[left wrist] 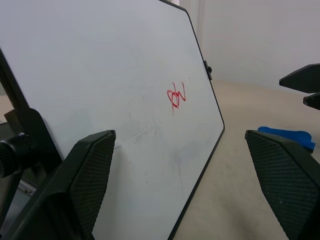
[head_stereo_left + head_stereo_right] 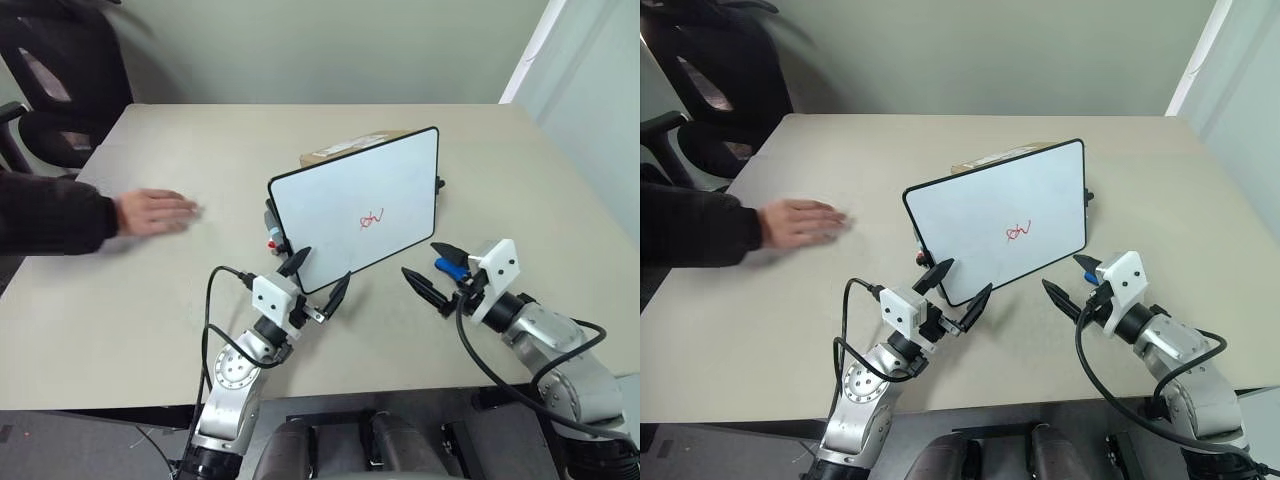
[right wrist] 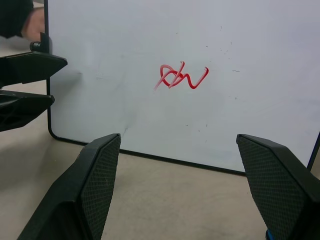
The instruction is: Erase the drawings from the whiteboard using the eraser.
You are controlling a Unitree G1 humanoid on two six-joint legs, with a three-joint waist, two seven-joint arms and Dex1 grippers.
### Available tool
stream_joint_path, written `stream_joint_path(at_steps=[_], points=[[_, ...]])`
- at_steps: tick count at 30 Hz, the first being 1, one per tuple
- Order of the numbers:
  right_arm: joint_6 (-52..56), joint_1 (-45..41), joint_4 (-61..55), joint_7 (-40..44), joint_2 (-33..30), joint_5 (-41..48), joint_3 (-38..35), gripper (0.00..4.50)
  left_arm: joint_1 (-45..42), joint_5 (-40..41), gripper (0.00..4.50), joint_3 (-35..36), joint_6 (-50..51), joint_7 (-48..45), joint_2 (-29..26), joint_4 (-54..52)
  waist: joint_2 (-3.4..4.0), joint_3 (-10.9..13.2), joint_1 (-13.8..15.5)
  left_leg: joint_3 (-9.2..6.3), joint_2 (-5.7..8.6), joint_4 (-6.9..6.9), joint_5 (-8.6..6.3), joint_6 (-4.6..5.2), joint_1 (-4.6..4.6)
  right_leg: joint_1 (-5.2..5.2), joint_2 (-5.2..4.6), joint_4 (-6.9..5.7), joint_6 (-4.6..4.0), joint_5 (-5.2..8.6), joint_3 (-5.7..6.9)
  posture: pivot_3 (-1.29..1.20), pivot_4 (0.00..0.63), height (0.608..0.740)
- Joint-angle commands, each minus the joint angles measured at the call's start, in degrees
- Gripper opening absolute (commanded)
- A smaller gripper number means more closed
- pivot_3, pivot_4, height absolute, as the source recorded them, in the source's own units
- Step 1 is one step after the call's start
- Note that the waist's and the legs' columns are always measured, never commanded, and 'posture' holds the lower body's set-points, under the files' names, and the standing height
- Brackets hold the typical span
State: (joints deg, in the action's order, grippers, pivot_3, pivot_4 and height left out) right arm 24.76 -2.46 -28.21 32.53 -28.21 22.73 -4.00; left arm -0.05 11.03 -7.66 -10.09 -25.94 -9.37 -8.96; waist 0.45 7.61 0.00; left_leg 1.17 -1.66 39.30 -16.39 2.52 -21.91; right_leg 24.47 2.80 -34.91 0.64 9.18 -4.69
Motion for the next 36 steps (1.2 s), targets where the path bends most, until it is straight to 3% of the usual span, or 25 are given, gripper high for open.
stream_joint_path(at_steps=[1,14,19,36], points=[[-1.1,0.3,-1.9,0.1,-0.6,0.2,-1.4,3.91,-0.4,0.0,4.50,-0.2,-1.2,0.0,0.4,-1.2,0.00,0.0,0.0,0.00,0.00,0.00,0.00,0.00,0.00,0.00,0.00,0.00,0.00,0.00,0.00,0.00,0.150,0.740],[2.9,0.4,-1.0,-1.3,-3.3,0.2,-4.2,3.91,2.6,0.8,4.50,-1.7,-0.2,-0.4,1.4,-4.4,0.00,0.0,0.0,0.00,0.00,0.00,0.00,0.00,0.00,-0.01,0.00,0.02,0.00,0.00,0.00,0.00,0.150,0.740],[14.9,-2.2,0.5,-2.4,-6.0,2.8,-4.1,3.91,3.4,1.3,4.50,-1.6,0.6,-0.4,1.0,-5.8,0.00,0.0,0.0,0.00,0.00,0.00,0.00,-0.01,0.00,-0.01,0.00,0.00,0.01,0.00,0.00,0.00,0.150,0.740],[23.0,-15.3,20.2,-4.2,-10.3,-7.6,2.9,3.91,4.0,0.7,4.50,-2.0,-0.2,0.8,2.1,-6.3,0.00,0.0,0.0,0.01,0.00,-0.05,0.00,-0.01,0.00,0.03,0.00,0.00,0.04,-0.01,0.00,0.00,0.150,0.740]])
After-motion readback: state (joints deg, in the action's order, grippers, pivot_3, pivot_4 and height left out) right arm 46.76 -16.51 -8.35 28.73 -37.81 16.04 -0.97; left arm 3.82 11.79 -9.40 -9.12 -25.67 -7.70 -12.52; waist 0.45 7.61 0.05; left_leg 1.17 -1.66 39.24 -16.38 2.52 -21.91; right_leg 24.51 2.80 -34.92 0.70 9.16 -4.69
